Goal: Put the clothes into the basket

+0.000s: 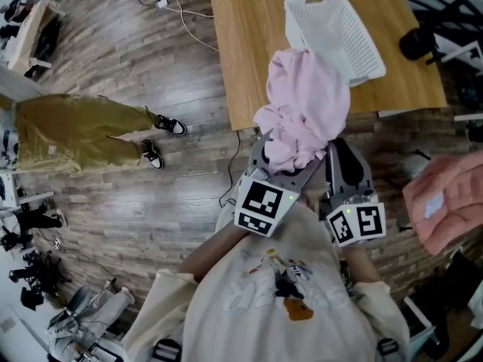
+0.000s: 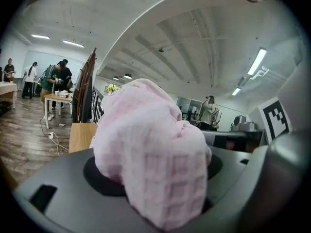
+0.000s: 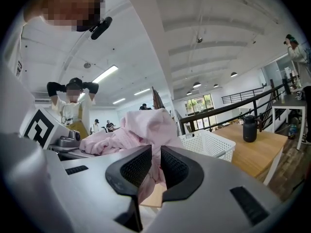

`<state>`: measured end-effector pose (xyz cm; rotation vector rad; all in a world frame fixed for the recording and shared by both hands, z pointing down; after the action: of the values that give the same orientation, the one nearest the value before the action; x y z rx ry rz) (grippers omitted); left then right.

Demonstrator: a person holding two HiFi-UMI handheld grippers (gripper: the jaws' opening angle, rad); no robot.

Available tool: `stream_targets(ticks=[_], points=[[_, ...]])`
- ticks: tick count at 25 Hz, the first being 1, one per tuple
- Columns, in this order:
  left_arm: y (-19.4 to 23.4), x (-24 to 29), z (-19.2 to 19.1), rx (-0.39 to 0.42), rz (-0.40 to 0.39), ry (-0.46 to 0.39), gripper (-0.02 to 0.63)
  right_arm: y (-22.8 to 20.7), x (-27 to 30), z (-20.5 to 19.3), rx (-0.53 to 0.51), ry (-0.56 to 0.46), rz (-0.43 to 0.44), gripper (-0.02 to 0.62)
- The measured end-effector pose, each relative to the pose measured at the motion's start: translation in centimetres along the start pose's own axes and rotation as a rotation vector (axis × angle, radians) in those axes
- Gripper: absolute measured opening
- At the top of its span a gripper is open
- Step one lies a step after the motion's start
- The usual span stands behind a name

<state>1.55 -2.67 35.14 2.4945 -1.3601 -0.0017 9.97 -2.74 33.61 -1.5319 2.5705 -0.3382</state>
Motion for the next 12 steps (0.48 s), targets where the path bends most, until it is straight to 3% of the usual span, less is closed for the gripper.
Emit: stream_targets(ticks=[12], points=[[5.0, 4.5, 1.8, 0.008, -0.095, 0.010, 0.351, -1.1, 6.2, 0.2, -0.044, -0.004, -0.070, 0.069]])
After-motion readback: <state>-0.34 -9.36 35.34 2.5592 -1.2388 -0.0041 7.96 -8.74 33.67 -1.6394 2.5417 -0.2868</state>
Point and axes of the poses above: the fingertips, and each gripper's own axes: x forward along the fingers, y to its left, z out of its top, the point moved 2 cm from there along -x, backward along the fingers, and after that the axes turned 11 degrees about -y, right-handed, at the moved point
